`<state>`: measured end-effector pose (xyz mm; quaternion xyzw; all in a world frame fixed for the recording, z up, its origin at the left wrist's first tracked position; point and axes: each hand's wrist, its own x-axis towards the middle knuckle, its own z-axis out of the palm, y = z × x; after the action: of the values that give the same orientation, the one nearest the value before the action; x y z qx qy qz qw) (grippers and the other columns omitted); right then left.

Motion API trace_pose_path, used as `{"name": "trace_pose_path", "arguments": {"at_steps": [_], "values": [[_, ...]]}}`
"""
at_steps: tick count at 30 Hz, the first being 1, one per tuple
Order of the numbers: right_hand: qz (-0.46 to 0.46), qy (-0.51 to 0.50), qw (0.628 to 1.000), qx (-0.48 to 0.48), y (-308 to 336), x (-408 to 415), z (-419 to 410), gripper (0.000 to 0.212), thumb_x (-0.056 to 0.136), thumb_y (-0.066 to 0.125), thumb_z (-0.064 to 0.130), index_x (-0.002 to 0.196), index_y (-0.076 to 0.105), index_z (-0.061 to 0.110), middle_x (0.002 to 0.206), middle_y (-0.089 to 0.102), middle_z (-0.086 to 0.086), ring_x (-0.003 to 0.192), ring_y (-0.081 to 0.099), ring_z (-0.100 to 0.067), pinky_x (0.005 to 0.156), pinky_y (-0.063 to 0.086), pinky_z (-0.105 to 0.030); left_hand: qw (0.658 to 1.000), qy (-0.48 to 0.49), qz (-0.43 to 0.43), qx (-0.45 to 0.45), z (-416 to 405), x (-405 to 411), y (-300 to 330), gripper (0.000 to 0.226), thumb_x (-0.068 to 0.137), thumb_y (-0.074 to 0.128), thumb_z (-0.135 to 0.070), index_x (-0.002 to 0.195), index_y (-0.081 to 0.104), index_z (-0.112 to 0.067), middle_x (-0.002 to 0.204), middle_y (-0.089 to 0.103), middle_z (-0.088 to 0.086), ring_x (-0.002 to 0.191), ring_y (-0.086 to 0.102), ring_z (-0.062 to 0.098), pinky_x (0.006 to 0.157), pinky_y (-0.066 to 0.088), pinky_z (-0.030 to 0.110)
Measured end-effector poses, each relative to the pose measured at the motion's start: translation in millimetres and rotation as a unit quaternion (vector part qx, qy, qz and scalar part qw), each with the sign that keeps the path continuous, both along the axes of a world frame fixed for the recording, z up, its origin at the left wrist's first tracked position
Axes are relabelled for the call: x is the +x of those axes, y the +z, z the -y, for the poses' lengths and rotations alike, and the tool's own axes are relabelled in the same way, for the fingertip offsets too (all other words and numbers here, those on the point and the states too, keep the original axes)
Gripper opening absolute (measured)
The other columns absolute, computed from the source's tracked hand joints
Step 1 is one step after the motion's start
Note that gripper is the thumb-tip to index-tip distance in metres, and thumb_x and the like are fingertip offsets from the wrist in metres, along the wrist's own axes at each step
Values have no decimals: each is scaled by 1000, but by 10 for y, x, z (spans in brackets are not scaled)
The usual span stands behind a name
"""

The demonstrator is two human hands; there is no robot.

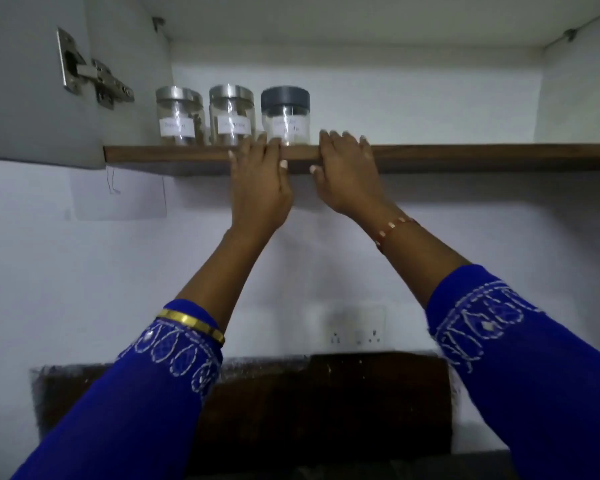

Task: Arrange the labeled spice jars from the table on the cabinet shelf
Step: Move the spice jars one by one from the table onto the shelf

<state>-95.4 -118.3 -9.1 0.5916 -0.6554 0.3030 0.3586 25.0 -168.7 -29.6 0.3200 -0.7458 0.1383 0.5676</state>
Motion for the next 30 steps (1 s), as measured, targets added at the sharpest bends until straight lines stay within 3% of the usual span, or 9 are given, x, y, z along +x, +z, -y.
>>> {"name": "trace_pose_path", "arguments": {"at_steps": [2, 6, 15, 18, 20, 22, 25, 27, 30], "values": [[30, 48, 998, 22, -296, -58, -214, 56, 98, 39, 27, 146, 21, 7, 156, 16, -13, 145, 11, -30, 117, 10, -44, 992, -103, -39, 53, -235, -16, -287, 41, 98, 30, -14, 137, 39, -7, 150, 32, 12, 142, 21, 25, 119, 8, 41], [152, 106, 980, 70, -924, -118, -715, 56, 99, 38, 29, 148, 17, 13, 158, 8, -8, 147, 4, -24, 118, 7, -37, 977, -180, -22, 109, -715, -99, -857, 39, 99, 30, -17, 136, 40, -9, 151, 31, 11, 143, 22, 22, 117, 7, 34], [358, 93, 925, 90, -2388, -303, -2012, 52, 95, 50, 20, 143, 33, 15, 154, 26, -4, 143, 21, -18, 113, 17, -25, 902, -326, 85, 271, -1631, -352, -2285, 39, 98, 35, -16, 136, 42, -13, 149, 34, 9, 142, 24, 20, 119, 15, 42], [422, 55, 898, 113, -2865, -365, -2392, 50, 92, 53, 14, 140, 38, 9, 150, 34, -9, 140, 29, -20, 108, 18, -16, 864, -365, 118, 326, -1927, -515, -2736, 39, 98, 35, -15, 136, 42, -11, 150, 33, 10, 143, 21, 20, 119, 8, 41], [466, 34, 875, 123, -3176, -404, -2633, 49, 91, 56, 13, 138, 42, 8, 146, 40, -11, 136, 35, -22, 111, 23, -21, 836, -392, 135, 360, -2123, -633, -3000, 39, 98, 36, -14, 136, 42, -10, 150, 33, 10, 143, 20, 20, 119, 6, 38], [488, 0, 861, 142, -3474, -443, -2858, 48, 90, 58, 15, 136, 44, 8, 144, 43, -11, 134, 38, -22, 113, 28, -31, 810, -413, 146, 389, -2299, -737, -3247, 38, 98, 36, -13, 135, 42, -10, 149, 34, 9, 142, 21, 19, 120, 7, 38], [509, -40, 837, 195, -3852, -468, -3153, 49, 88, 60, 16, 134, 46, 10, 140, 46, -10, 127, 44, -16, 103, 37, -27, 778, -429, 173, 425, -2521, -873, -3582, 38, 98, 36, -14, 135, 42, -11, 148, 36, 9, 142, 22, 17, 119, 11, 41], [508, -66, 831, 215, -4056, -493, -3310, 47, 85, 64, 17, 130, 49, 13, 135, 50, -7, 124, 46, -16, 100, 38, -25, 753, -431, 187, 460, -2644, -933, -3772, 38, 98, 35, -14, 136, 42, -11, 148, 36, 8, 141, 24, 18, 119, 13, 38], [453, -136, 832, 290, -4350, -559, -3483, 62, 78, 70, 27, 134, 45, 14, 139, 47, -7, 130, 43, -23, 109, 36, -36, 714, -429, 198, 516, -2788, -985, -3995, 39, 98, 36, -12, 136, 42, -11, 146, 39, 7, 137, 31, 17, 114, 20, 26]]}}
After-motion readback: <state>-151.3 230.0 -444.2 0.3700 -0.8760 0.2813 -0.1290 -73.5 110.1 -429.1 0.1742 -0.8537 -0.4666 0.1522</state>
